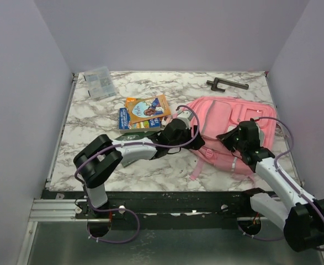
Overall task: Pack the student bag
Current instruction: Unzip the student bag at the center of the board.
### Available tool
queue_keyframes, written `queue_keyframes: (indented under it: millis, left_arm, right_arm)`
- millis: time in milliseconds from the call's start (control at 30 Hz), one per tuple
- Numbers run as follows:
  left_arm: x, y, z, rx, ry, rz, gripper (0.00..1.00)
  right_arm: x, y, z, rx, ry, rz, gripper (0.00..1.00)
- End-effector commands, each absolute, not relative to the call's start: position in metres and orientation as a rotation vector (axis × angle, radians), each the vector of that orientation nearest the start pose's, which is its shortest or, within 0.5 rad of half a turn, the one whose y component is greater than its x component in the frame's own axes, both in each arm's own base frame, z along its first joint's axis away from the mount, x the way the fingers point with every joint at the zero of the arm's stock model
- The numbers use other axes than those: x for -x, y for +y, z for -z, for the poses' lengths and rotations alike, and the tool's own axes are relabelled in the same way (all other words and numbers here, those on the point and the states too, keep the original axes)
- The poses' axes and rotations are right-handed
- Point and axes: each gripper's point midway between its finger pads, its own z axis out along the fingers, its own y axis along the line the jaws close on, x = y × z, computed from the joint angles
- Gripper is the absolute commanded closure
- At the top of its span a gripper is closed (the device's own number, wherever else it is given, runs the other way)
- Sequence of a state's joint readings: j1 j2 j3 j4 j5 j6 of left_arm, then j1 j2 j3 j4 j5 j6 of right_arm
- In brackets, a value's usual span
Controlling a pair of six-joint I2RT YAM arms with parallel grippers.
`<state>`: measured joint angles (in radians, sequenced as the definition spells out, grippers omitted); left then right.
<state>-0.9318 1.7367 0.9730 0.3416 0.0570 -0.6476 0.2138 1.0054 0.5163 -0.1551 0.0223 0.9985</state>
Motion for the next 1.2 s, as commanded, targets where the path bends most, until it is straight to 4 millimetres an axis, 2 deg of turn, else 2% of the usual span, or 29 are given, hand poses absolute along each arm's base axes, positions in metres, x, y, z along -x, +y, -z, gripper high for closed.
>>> queue_keyframes:
  millis: [0, 133, 200, 400, 767, 1000, 1100, 1167]
  left_arm:
    - [-0.281, -0.427, -0.117, -0.355, 2.124, 0.982, 0.34]
    - [-0.285, -0.434, -0.114, -0.362, 2.149, 0.97, 0.45]
    - [-0.28, -0.438, -0.114, -0.387, 2.155, 0.986, 0.52]
    - [-0.261, -0.446, -0.108, -0.413, 2.17, 0.971, 0.54]
    - [-0.286, -0.436, -0.094, -0.312, 2.197, 0.774, 0.61]
    - [-0.293, -0.441, -0.087, -0.297, 2.245, 0.711, 0.62]
    - [-0.295, -0.437, -0.085, -0.284, 2.251, 0.68, 0.73]
    - [-0.296, -0.429, -0.085, -0.279, 2.252, 0.639, 0.86]
  right_arm:
    - [-0.29, 0.089, -0.138, -0.799, 2.056, -0.62, 0.99]
    - [-0.286, 0.094, -0.146, -0.798, 2.039, -0.672, 1.0]
    - [-0.286, 0.095, -0.145, -0.801, 2.044, -0.671, 0.99]
    - [-0.289, 0.095, -0.148, -0.805, 2.039, -0.675, 0.99]
    - [-0.286, 0.094, -0.154, -0.805, 2.019, -0.681, 0.99]
    - [-0.284, 0.093, -0.155, -0.805, 2.011, -0.682, 0.99]
    - [-0.285, 0.09, -0.156, -0.805, 2.009, -0.665, 0.99]
    - [-0.285, 0.086, -0.157, -0.804, 2.008, -0.632, 0.99]
